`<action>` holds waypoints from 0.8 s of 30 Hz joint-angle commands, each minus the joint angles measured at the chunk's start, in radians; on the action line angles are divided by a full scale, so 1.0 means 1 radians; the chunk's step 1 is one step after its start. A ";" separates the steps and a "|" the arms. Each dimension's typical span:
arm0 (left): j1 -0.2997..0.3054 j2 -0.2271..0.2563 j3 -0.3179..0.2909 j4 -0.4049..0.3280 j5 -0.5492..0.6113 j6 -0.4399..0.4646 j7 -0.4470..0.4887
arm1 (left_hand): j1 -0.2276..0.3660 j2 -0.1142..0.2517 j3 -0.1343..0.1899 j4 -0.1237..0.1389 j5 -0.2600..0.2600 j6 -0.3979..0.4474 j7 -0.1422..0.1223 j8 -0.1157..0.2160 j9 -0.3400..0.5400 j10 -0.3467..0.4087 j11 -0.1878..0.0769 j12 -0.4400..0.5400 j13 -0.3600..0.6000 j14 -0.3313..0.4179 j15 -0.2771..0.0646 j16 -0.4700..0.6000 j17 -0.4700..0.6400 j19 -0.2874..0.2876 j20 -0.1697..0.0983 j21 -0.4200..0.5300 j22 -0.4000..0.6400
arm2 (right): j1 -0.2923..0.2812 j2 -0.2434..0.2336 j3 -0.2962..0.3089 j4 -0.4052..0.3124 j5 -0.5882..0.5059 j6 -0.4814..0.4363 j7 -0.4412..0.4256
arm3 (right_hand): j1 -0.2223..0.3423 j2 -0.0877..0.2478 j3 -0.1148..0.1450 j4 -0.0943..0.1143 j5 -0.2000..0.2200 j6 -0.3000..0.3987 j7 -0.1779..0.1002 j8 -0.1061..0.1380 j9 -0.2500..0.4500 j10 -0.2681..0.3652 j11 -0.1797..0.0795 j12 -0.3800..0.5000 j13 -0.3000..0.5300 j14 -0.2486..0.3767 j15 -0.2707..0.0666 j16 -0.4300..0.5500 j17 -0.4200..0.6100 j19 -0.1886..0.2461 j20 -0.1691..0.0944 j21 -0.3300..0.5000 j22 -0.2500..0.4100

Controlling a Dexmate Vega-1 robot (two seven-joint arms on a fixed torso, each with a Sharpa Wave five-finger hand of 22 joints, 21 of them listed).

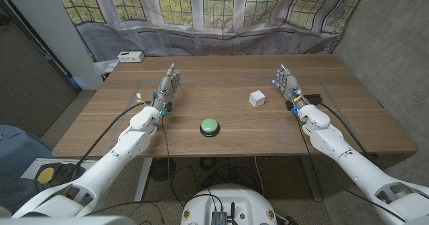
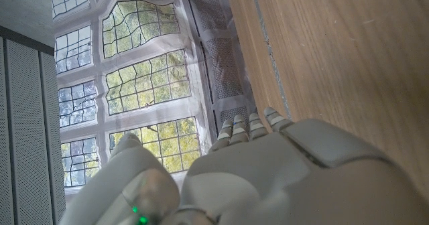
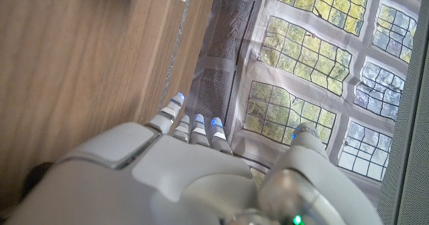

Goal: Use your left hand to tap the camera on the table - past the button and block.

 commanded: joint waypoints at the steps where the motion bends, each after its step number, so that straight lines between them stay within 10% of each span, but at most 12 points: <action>1: 0.011 0.000 -0.010 -0.006 -0.020 -0.006 -0.016 | 0.008 0.002 0.006 -0.001 0.006 0.005 0.004 0.007 0.003 0.003 0.009 0.006 0.002 0.005 0.010 0.007 0.002 -0.008 -0.002 0.005 0.004 | -0.016 0.013 -0.001 0.000 -0.007 0.036 -0.006 | 0.006 0.000 0.006 0.001 0.004 0.004 0.005 0.006 0.001 0.005 0.004 0.007 0.002 0.000 0.006 0.005 0.003 0.009 0.001 0.004 0.003; 24: 0.084 0.089 -0.047 -0.133 -0.004 -0.011 0.001 | 0.020 0.015 0.006 -0.010 0.005 0.086 0.011 0.022 0.003 0.084 0.011 0.030 0.002 0.084 0.010 0.022 0.001 0.054 0.011 0.007 0.004 | -0.071 -0.021 0.016 -0.089 -0.031 0.056 -0.050 | 0.005 0.003 0.005 0.000 0.002 0.010 0.004 0.006 0.002 0.009 0.004 0.007 0.003 0.002 0.006 0.005 0.004 0.012 0.002 0.004 0.003</action>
